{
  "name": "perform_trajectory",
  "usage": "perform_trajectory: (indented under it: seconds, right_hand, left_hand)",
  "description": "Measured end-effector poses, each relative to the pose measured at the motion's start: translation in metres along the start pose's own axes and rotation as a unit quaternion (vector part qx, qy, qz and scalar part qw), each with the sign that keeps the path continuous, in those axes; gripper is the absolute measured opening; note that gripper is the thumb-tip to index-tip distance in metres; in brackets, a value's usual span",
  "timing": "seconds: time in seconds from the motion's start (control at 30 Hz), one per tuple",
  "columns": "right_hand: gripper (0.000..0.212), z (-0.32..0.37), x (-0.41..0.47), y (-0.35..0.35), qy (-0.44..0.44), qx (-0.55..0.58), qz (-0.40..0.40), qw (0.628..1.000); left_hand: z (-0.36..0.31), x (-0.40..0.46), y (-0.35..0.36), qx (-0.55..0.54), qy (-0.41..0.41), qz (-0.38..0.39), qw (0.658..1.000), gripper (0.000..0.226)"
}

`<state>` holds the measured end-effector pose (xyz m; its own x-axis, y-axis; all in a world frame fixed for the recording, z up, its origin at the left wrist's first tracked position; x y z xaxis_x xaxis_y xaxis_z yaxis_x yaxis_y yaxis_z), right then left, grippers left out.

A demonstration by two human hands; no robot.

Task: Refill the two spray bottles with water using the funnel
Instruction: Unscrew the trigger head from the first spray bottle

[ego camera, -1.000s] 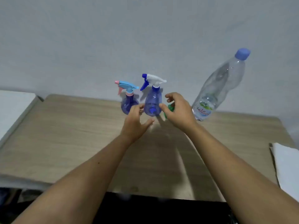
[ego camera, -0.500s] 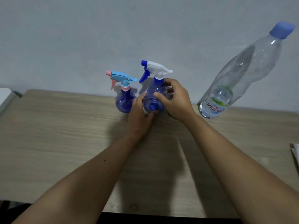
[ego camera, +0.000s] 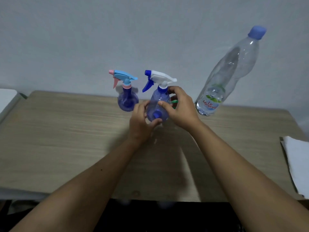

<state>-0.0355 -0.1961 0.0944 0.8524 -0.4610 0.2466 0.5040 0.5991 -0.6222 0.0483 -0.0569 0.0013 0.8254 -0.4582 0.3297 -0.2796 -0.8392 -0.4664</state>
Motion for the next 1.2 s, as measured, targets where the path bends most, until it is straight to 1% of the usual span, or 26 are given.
perform_trajectory:
  seconds: [0.1,0.27,0.4,0.53,0.7,0.83,0.97,1.03,1.13,1.2]
  right_hand:
    - [0.048,0.007,-0.029,-0.006,-0.008,-0.005,0.005,1.0]
    - [0.046,0.013,-0.082,-0.012,-0.016,-0.007,0.019,1.0]
    - [0.044,0.015,-0.122,-0.017,-0.013,0.008,0.024,1.0]
    - [0.044,0.018,-0.153,-0.019,-0.018,0.021,0.031,0.999]
    - [0.045,0.016,-0.176,-0.017,-0.007,0.03,0.038,0.999]
    - [0.047,0.013,-0.182,-0.016,0.004,0.051,0.02,0.999]
    - [0.051,0.011,-0.184,-0.017,0.024,0.07,0.003,0.997]
    - [0.053,0.015,-0.184,-0.02,0.039,0.108,-0.033,0.993]
    - [0.052,0.02,-0.18,-0.019,0.083,0.203,-0.078,0.973]
    - [0.047,0.019,-0.177,-0.018,0.1,0.22,-0.104,0.965]
  left_hand:
    - [-0.012,-0.029,-0.009,0.007,0.026,0.009,1.0,0.089]
    - [-0.029,-0.089,-0.021,0.01,0.034,0.019,0.999,0.088]
    - [-0.038,-0.128,-0.025,-0.027,0.009,0.032,0.999,0.085]
    - [-0.045,-0.159,-0.025,-0.023,0.002,0.04,0.999,0.086]
    - [-0.036,-0.179,-0.025,-0.032,-0.034,0.036,0.998,0.088]
    - [-0.03,-0.179,-0.022,-0.046,-0.038,0.045,0.997,0.086]
    - [-0.028,-0.179,-0.019,-0.095,-0.05,0.064,0.992,0.087]
    - [-0.026,-0.18,-0.019,-0.106,-0.055,0.062,0.991,0.088]
    - [-0.025,-0.179,-0.019,-0.114,-0.063,0.061,0.99,0.088]
    - [-0.025,-0.178,-0.019,-0.112,-0.065,0.061,0.99,0.089]
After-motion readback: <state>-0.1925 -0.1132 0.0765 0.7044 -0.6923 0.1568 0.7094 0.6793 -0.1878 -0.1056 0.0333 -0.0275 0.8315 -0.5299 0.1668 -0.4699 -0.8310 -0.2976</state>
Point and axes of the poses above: each hand's wrist, its own x-axis towards the middle knuckle, its own y-axis out of the palm, z = x × y, the point moved 8 cm from there along x, towards the middle knuckle, and after that the axes turned 3 degrees about -y, right-handed, at the moved point
